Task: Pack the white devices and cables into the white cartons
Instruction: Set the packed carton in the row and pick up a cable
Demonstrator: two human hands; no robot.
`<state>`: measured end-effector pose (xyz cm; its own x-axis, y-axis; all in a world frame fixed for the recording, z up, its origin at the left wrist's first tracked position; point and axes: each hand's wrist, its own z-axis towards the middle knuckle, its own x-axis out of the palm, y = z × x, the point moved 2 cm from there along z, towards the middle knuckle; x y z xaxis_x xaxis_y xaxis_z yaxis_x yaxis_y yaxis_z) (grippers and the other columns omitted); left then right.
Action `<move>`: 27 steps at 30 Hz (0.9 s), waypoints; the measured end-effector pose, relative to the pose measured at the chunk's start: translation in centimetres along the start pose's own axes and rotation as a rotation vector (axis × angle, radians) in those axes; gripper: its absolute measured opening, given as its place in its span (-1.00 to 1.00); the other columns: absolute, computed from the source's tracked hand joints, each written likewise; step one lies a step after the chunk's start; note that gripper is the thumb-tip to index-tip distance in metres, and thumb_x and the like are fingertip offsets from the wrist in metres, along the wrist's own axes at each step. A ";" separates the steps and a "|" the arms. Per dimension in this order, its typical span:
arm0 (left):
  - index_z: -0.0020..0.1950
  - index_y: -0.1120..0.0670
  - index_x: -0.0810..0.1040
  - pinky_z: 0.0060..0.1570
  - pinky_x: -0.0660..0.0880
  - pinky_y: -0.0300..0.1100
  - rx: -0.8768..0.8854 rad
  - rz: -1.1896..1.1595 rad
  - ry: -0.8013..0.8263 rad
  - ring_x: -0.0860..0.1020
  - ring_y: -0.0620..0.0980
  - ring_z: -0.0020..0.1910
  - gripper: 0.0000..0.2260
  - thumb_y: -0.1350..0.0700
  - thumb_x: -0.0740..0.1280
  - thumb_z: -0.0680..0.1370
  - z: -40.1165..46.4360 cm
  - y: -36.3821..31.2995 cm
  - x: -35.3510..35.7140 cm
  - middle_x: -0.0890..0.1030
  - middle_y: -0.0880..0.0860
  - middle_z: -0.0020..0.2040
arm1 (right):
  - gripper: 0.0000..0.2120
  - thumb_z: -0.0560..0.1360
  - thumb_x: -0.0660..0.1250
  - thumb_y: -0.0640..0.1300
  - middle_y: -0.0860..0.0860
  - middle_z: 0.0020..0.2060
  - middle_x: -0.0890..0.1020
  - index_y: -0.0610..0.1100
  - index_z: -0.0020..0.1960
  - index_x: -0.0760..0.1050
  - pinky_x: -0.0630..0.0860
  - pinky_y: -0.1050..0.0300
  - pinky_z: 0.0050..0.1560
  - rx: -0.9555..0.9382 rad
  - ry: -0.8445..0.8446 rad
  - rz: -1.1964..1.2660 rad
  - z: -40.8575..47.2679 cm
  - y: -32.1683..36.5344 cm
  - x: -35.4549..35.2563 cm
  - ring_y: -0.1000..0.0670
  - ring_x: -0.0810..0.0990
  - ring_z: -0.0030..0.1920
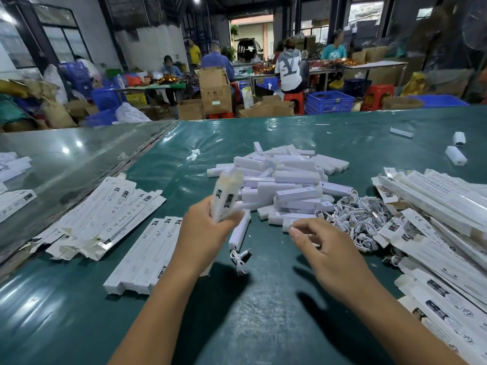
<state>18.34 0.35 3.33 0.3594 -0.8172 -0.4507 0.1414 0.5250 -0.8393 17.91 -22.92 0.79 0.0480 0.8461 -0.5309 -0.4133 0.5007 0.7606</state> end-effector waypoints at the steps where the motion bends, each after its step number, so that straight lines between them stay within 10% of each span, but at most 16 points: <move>1: -0.22 -0.06 0.55 -0.49 0.35 -0.32 -0.008 0.134 0.082 0.42 -0.12 -0.49 -0.80 -0.06 0.54 0.44 0.1 0.4 -0.1 0.55 -0.10 -0.43 | -0.87 0.60 0.31 0.03 0.19 0.00 0.63 0.04 0.05 0.60 0.51 0.18 0.15 -0.001 0.007 -0.011 0.0 -0.1 0.1 0.24 0.58 0.06; 9: -0.23 0.08 0.55 -0.38 0.43 -0.17 -0.120 0.541 0.507 0.57 0.00 -0.38 -0.76 -0.06 0.49 0.37 -1.1 1.0 0.9 0.65 0.01 -0.31 | -0.85 0.61 0.30 0.06 0.22 0.00 0.62 0.04 0.06 0.60 0.49 0.24 0.14 0.006 0.035 -0.067 -0.1 -0.2 0.1 0.27 0.56 0.06; 17: -0.15 -0.04 0.71 -0.43 0.40 -0.27 -0.168 -0.303 0.550 0.45 -0.07 -0.40 -0.90 0.15 0.48 0.39 -2.5 -2.1 2.5 0.61 0.04 -0.31 | -0.55 0.52 0.45 0.12 0.31 0.25 0.56 0.04 0.37 0.54 0.40 0.41 0.28 -0.219 0.106 -0.011 -1.3 2.1 0.7 0.31 0.51 0.25; 23: -0.15 0.01 0.72 -0.45 0.39 -0.24 -0.241 -0.539 0.570 0.47 -0.02 -0.40 -0.92 0.09 0.56 0.39 -3.0 -2.5 3.2 0.68 0.12 -0.25 | -0.54 0.45 0.52 0.07 0.12 0.13 0.58 -0.07 0.27 0.54 0.54 0.15 0.12 -0.313 0.021 -0.122 -1.5 2.2 0.2 0.14 0.56 0.07; 27: -0.14 0.02 0.72 -0.43 0.41 -0.27 -0.222 -0.517 0.587 0.52 -0.06 -0.40 -0.92 0.12 0.54 0.39 -3.2 -2.5 3.4 0.68 0.11 -0.25 | -0.47 0.46 0.43 0.13 0.26 0.16 0.54 0.06 0.38 0.41 0.49 0.34 0.15 -0.352 0.017 -0.024 -1.6 2.6 0.1 0.20 0.55 0.17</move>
<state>16.23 -4.55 2.90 -0.2524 -0.9673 -0.0242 -0.0515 0.0384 -0.9979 15.38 -21.85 2.18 0.0472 0.8304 -0.5552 -0.7007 0.4237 0.5741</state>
